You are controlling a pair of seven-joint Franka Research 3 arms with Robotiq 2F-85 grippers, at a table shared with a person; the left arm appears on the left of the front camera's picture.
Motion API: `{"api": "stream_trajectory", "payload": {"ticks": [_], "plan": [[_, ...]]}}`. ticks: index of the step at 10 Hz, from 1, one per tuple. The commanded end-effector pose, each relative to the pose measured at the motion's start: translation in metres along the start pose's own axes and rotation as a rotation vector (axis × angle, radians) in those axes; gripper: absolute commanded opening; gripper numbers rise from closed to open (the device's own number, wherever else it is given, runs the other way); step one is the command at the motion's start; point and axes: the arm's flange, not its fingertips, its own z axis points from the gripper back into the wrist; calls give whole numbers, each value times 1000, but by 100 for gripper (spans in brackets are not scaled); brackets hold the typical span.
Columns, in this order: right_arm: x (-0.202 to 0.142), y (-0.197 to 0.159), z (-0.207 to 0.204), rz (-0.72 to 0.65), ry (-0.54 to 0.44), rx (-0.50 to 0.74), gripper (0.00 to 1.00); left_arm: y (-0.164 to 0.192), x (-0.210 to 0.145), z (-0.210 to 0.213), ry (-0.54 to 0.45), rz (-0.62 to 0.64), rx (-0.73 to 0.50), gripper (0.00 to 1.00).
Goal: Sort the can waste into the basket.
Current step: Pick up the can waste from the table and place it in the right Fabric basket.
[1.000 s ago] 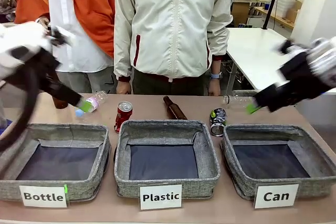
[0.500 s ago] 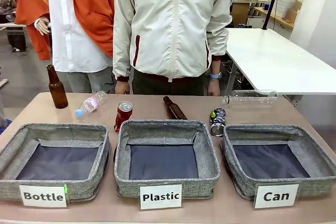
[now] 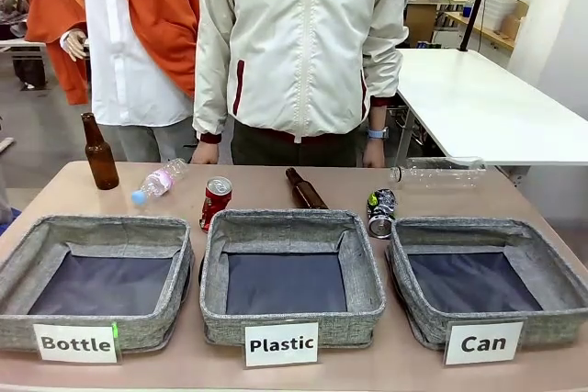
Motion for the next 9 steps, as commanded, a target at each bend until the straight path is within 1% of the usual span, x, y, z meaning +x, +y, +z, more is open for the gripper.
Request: {"api": "stream_trajectory", "payload": {"ticks": [1,4,5,6,7,8,9], "plan": [[-3,17,3,46,12,28,100,-10,0,-1,46,-37,19,100],[-3,17,3,46,12,28,100,-10,0,-1,46,-37,19,100],[-2,10,-2,10,21,11,100,-10,0,-1,46,-37,19,100],[0,17,-18,12,42,-50,100,-10,0,-1,46,-37,19,100],[9,38,-37,83,91,-97,100,-10,0,-1,46,-37,19,100],[18,69,-67,138,163,-207,100,-10,0,-1,46,-37,19,100],[26,108,-107,223,266,-334,100,-10,0,-1,46,-37,19,100]]}}
